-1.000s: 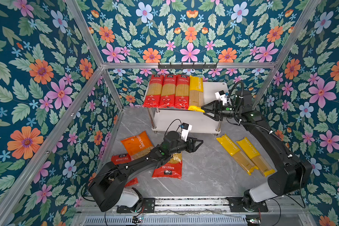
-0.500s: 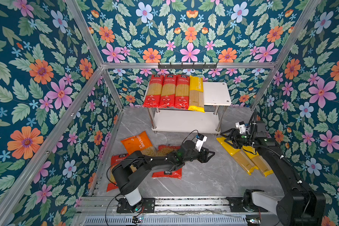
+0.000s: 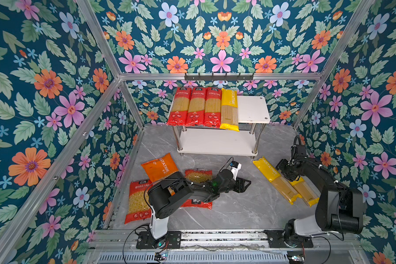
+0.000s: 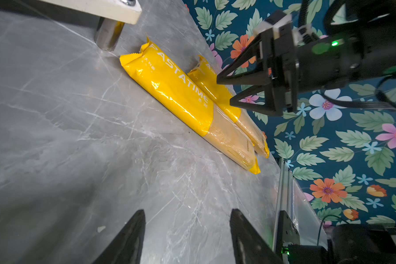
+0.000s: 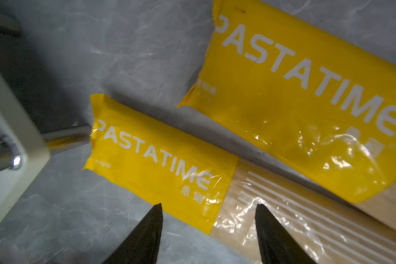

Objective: Place and organize the pasta boxes and bags onto the shelf
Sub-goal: 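Release the pack with the right gripper and lower it to the next yellow pack, then grasp the second yellow PASTATIME pack with both grippers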

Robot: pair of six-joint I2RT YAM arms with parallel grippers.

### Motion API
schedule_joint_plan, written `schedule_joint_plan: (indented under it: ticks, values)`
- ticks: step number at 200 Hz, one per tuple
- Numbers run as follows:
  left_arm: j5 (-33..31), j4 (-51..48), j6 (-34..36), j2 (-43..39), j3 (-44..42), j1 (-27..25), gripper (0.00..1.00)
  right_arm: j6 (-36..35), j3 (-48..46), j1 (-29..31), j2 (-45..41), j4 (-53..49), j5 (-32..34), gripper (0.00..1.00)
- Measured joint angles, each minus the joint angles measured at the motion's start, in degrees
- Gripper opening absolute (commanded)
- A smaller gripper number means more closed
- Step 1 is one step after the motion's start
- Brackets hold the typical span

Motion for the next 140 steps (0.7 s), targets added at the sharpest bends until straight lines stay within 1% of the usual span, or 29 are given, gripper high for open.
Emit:
schedule_joint_plan:
  ticks: [28, 57, 77, 92, 108, 124, 140]
  values:
    - [-1.2, 0.7, -0.7, -1.1, -1.2, 0.0, 0.62, 1.5, -4.3, 0.3, 1.7, 4.6, -2.2, 0.63]
    - [-1.5, 0.9, -1.0, -1.6, -1.6, 0.4, 0.62, 3.5, -9.1, 3.3, -0.7, 9.6, -0.9, 0.62]
    - [-1.5, 1.0, -1.0, -2.0, -1.6, 0.8, 0.62, 6.5, -12.3, 8.3, -3.5, 12.3, -1.7, 0.62]
    - [-1.5, 1.0, -1.0, -2.1, -1.6, 1.2, 0.62, 10.0, -14.6, 13.0, -6.4, 13.7, -2.3, 0.62]
    - [-1.5, 0.9, -1.0, -2.2, -1.7, 1.6, 0.62, 14.3, -16.1, 18.8, -9.7, 12.3, -2.8, 0.62]
    - [-1.5, -0.4, -1.0, -2.6, -1.5, 2.1, 0.62, 17.9, -16.2, 24.1, -12.5, 8.2, -6.1, 0.62]
    - [-1.7, -2.2, -0.9, -3.3, -1.5, 2.9, 0.62, 18.2, -13.3, 25.4, -12.7, 4.9, -11.0, 0.63]
